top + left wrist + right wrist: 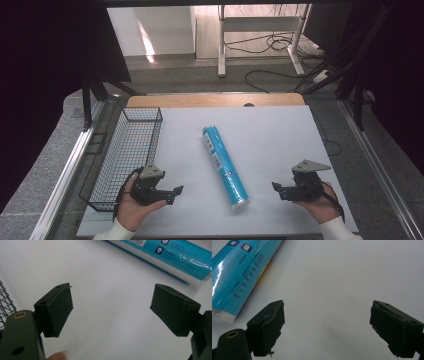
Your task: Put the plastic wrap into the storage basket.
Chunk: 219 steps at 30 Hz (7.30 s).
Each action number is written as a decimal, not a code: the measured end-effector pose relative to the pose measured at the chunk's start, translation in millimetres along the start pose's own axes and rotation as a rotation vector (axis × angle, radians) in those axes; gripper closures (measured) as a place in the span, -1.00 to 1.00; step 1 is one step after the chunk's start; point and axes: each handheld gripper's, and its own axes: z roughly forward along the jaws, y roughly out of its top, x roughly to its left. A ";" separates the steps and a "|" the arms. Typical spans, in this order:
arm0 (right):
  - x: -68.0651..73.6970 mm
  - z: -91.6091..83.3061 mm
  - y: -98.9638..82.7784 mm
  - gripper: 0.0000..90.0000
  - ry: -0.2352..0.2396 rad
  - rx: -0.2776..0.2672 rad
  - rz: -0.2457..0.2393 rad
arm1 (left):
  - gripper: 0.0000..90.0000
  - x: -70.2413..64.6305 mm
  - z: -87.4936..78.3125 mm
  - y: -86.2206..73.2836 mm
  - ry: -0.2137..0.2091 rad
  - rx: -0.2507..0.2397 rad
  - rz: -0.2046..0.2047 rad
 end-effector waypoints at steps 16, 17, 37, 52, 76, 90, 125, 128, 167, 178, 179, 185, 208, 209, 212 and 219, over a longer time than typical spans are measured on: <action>1.3 -7.2 3.8 -0.66 0.048 -0.004 0.038 | -0.60 0.0 -2.3 0.0 -0.008 -0.009 0.002; 1.2 -7.6 4.5 -0.66 0.050 0.002 0.046 | -0.60 -0.1 -2.5 0.0 -0.007 -0.010 0.001; 9.2 -7.0 29.3 -0.58 0.093 -0.010 0.086 | -0.60 -0.2 -3.9 1.0 -0.010 -0.020 0.002; 22.2 9.0 52.2 -0.53 0.122 0.029 0.058 | -0.59 -0.1 -5.3 3.0 -0.015 -0.030 0.002; 51.4 62.2 99.8 -0.51 0.191 0.102 0.029 | -0.59 -0.8 -3.1 1.7 -0.018 -0.015 0.010; 70.3 82.3 118.3 -0.58 0.188 0.132 0.002 | -0.59 -2.1 -2.1 1.1 -0.019 -0.014 0.014; 100.6 163.2 126.2 -0.47 0.129 0.404 0.018 | -0.59 -4.0 2.2 -1.4 -0.017 0.001 0.028; 101.6 164.4 129.4 -0.44 0.115 0.437 0.042 | -0.59 -4.3 1.7 -1.4 -0.017 -0.002 0.029; 75.8 129.2 143.2 -0.30 0.323 0.388 0.199 | -0.59 -1.0 -1.4 -1.3 -0.015 -0.023 0.015; 73.9 112.4 144.8 -0.29 0.412 0.332 0.231 | -0.59 1.5 -3.3 -1.4 -0.022 -0.034 0.000; 73.9 112.4 144.8 -0.29 0.412 0.332 0.231 | -0.59 1.6 -3.4 -1.3 -0.022 -0.035 0.000; 72.8 105.7 145.1 -0.29 0.453 0.304 0.245 | -0.59 2.2 -3.1 -1.0 -0.019 -0.035 -0.002; 66.3 84.5 132.8 -0.29 0.531 0.212 0.303 | -0.60 3.6 -4.0 3.5 -0.050 -0.070 -0.047; 66.5 83.5 132.3 -0.29 0.531 0.207 0.303 | -0.60 4.0 -4.1 4.8 -0.060 -0.077 -0.055; 67.8 80.7 131.3 -0.29 0.537 0.200 0.303 | -0.62 5.3 -4.0 9.7 -0.097 -0.107 -0.093; 73.3 76.1 129.2 -0.29 0.540 0.180 0.298 | -0.68 13.0 -2.4 30.7 -0.226 -0.193 -0.205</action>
